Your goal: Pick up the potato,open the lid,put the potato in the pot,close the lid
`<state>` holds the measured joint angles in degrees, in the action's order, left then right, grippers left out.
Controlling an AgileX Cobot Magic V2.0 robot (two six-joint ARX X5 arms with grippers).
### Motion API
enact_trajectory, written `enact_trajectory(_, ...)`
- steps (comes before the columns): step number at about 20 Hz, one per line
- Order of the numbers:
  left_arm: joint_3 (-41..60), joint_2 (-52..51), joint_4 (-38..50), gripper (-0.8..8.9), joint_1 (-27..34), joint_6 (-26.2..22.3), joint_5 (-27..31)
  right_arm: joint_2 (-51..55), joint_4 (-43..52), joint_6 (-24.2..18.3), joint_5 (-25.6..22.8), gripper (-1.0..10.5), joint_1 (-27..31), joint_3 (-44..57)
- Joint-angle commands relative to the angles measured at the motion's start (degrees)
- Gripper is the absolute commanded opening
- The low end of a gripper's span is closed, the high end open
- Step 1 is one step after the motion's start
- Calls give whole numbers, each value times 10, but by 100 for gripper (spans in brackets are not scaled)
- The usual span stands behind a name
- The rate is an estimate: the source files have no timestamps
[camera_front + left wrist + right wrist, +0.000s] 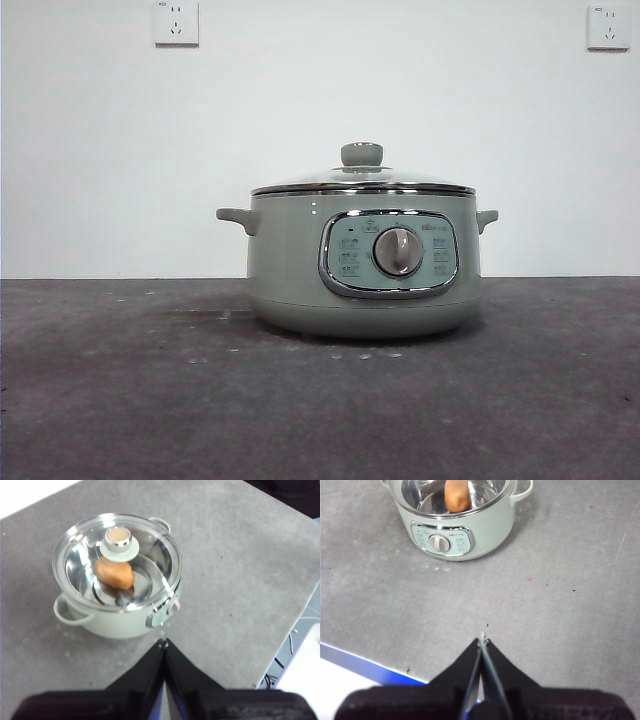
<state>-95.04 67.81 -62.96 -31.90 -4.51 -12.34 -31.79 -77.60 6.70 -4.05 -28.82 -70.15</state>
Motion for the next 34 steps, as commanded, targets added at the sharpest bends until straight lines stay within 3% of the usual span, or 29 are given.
enact_trajectory(1,0,2,10,-3,2,-17,5,2,-14,6,0,1,0,3)
enact_trajectory(4,0,1,25,-3,15,-22,6,2,-14,6,0,1,0,3)
enact_trajectory(7,0,-23,67,-3,64,-77,33,2,-14,6,0,1,0,3)
enact_trajectory(12,31,-128,144,-3,165,-125,-12,2,-14,6,0,1,0,3)
enact_trajectory(15,140,-214,250,-3,218,-144,-13,2,-14,6,-1,1,0,3)
enact_trajectory(19,368,-338,404,-3,274,-146,-12,1,-14,6,0,1,0,3)
enact_trajectory(24,627,-466,521,-3,311,-111,-11,1,-14,6,0,1,0,3)
enact_trajectory(34,891,-660,553,-3,368,-48,4,1,-14,6,-1,1,0,3)
